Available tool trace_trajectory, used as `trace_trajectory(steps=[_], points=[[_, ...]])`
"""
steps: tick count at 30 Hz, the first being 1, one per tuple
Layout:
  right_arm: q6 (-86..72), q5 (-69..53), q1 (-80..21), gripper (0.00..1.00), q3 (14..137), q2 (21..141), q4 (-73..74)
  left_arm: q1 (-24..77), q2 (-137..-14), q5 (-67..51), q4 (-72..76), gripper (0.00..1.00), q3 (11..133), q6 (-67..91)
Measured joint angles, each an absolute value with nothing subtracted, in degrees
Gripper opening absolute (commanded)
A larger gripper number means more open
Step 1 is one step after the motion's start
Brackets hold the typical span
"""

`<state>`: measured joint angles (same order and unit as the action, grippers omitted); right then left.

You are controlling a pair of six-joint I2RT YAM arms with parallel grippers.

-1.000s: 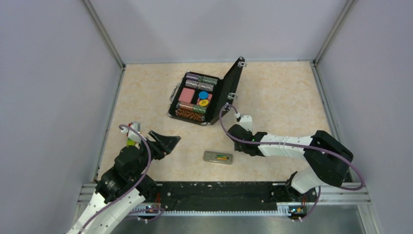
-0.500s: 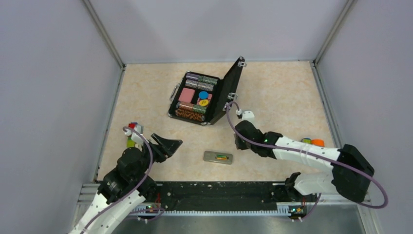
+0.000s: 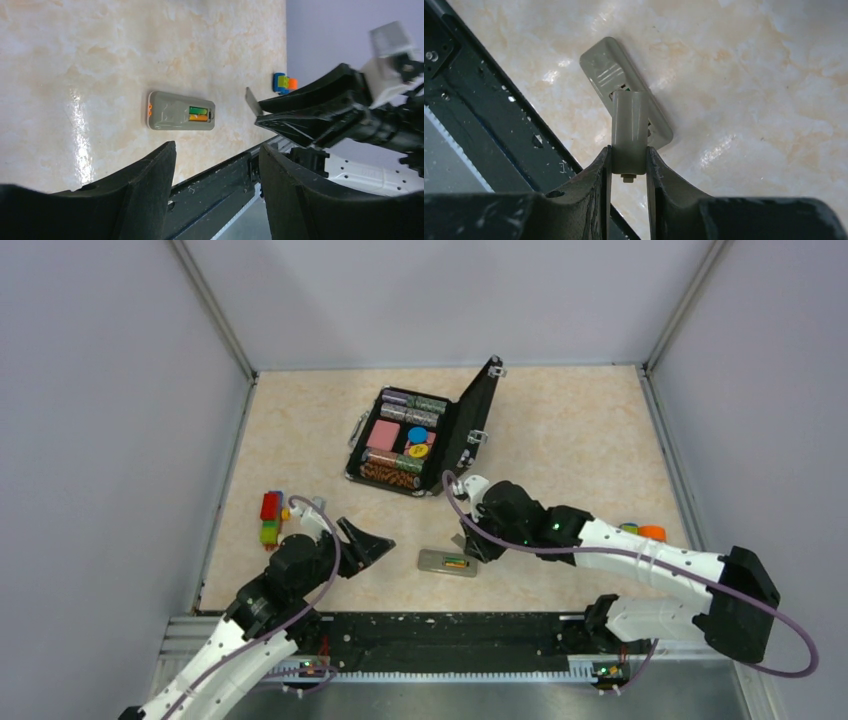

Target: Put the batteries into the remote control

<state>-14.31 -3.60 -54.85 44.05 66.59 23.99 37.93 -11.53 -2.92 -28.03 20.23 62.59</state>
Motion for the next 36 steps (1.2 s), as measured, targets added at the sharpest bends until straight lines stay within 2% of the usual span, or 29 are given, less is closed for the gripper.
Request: trace_trajectory(steps=[2,4,15,27,36], points=[[-11.07,-3.81,-56.12,0.14,46.02,66.59,25.21,37.93,-13.78,-4.38,-26.89,0.59,19.42,63.00],[-7.07,-4.56,-57.21,0.15,47.86,66.63,26.17,37.93,-15.86,-5.41,-26.35,0.58,19.29,63.26],[10.63,-6.61,-58.92,0.15,50.74,71.88,30.87,37.93,-24.73,-7.51,-17.96,0.61,15.27,65.25],[17.89,-6.28,-60.38,0.15,54.17,80.14,33.74,30.26,-42.59,-15.79,-8.27,0.55,14.72,66.37],[19.62,-4.67,-61.23,0.14,57.84,87.70,34.44,25.96,-49.06,-21.26,-6.31,0.52,14.96,64.31]])
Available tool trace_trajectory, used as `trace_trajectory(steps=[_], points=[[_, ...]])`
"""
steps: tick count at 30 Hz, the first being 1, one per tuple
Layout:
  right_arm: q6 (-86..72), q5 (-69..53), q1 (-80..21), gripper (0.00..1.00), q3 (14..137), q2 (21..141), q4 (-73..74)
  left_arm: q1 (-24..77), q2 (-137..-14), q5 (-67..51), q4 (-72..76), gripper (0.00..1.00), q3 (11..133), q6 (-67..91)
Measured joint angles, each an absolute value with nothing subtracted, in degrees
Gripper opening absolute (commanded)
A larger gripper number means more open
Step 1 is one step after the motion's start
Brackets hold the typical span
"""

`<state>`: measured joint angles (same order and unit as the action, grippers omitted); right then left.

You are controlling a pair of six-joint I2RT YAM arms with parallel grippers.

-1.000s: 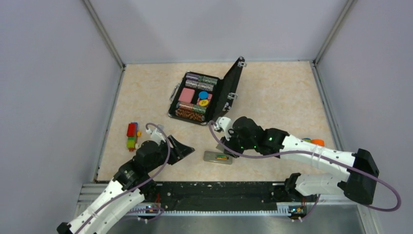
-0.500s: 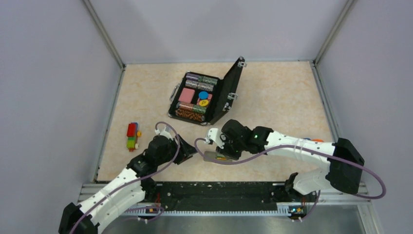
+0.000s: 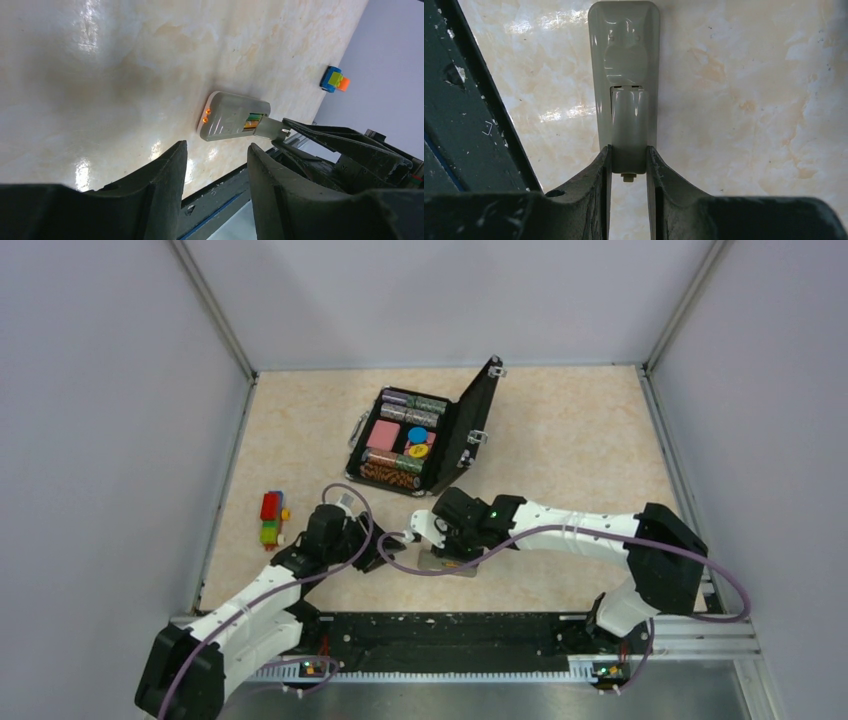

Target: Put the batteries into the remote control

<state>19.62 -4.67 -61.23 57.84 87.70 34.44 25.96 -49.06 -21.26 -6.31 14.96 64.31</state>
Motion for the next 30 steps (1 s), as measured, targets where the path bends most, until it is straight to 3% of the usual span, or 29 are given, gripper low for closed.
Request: trace_trajectory(steps=[30], points=[[20.88,-4.19,-61.39,0.14,60.53,93.03,36.47,19.62,-45.19,-18.61,-13.80,0.52,18.13,58.50]])
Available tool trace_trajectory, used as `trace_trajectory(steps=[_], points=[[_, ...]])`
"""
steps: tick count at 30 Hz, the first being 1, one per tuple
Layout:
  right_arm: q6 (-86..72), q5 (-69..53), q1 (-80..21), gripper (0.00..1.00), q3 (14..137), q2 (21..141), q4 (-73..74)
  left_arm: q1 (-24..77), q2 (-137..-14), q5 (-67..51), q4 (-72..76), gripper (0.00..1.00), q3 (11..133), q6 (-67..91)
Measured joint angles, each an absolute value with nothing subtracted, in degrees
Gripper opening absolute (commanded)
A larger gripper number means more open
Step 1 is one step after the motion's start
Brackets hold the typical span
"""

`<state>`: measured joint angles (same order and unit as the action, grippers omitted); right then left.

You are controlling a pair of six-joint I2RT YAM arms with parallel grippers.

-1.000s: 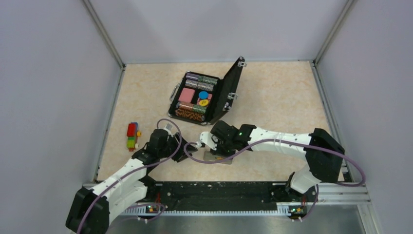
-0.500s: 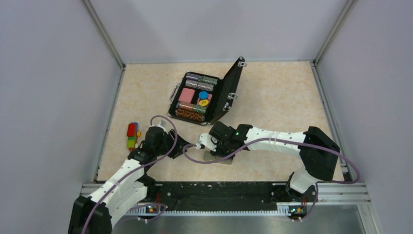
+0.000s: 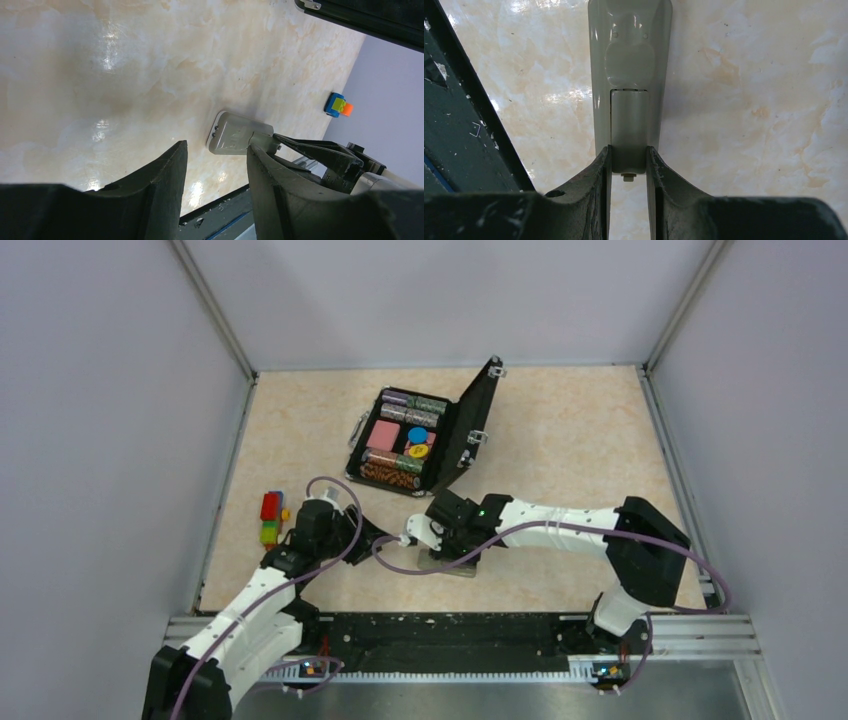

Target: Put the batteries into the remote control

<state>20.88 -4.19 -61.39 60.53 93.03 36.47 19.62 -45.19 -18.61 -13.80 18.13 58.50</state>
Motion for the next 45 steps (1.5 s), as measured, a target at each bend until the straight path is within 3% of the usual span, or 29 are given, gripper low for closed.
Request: trace_trajectory(steps=[19,28,34,37,41,43,45], points=[[18.90,-3.90,-61.41,0.25,62.46,96.53,38.00,19.55,-44.97,-19.68,-13.82,0.52,18.11,58.30],[17.96,-1.48,-61.54,0.55,62.76,96.66,38.13,19.49,-43.99,-19.68,-14.04,0.52,18.11,58.28],[17.34,-1.15,-61.54,0.60,62.81,96.09,38.11,19.42,-44.01,-19.68,-14.24,0.53,18.11,58.06],[16.21,-1.72,-61.39,0.54,62.81,94.04,38.04,19.38,-44.01,-19.68,-14.59,0.53,18.11,57.67],[12.16,-3.49,-60.07,0.24,62.81,90.24,37.30,19.38,-43.99,-19.68,-15.27,0.53,18.11,57.04],[9.37,-3.70,-59.09,0.13,62.81,88.95,36.73,19.38,-43.90,-19.68,-15.62,0.53,18.11,56.88],[5.93,-3.46,-58.59,0.09,62.74,88.42,35.83,19.38,-43.42,-19.68,-16.16,0.53,18.11,56.84]])
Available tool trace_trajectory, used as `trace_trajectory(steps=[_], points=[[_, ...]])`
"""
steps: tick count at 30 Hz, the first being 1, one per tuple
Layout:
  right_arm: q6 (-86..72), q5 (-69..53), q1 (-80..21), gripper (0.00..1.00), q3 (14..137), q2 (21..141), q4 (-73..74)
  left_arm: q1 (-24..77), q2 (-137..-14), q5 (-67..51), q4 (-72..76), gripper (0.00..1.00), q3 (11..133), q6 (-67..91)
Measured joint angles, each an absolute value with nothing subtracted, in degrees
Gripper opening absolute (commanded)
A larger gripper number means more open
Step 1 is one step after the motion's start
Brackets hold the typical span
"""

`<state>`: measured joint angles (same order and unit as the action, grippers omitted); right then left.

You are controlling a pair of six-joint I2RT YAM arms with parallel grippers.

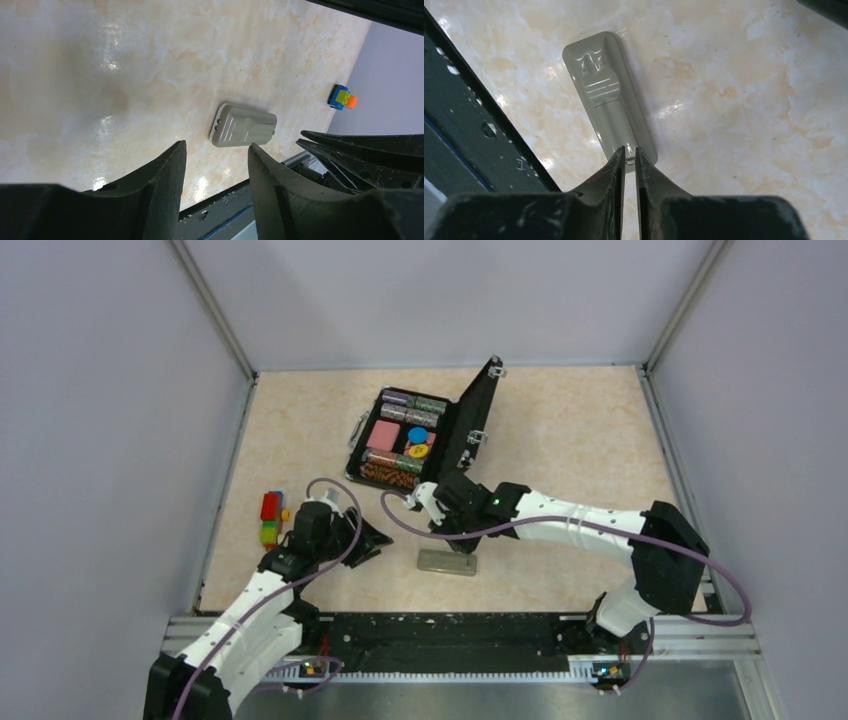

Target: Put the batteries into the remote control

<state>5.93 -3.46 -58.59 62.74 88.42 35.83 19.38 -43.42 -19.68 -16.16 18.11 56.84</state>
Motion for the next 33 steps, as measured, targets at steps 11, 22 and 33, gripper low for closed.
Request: trace_trajectory(steps=[11,22,33], points=[[-3.68,-0.14,-59.90,0.01,61.10,89.80,33.36,19.29,-40.60,-19.66,-18.31,0.53,18.11,56.86],[-4.34,1.80,-59.90,0.00,59.31,92.55,33.82,19.27,-37.98,-19.59,-19.62,0.53,18.09,56.88],[-4.75,2.55,-60.38,0.00,57.74,92.64,32.82,19.27,-38.00,-19.44,-20.23,0.53,17.47,56.88]])
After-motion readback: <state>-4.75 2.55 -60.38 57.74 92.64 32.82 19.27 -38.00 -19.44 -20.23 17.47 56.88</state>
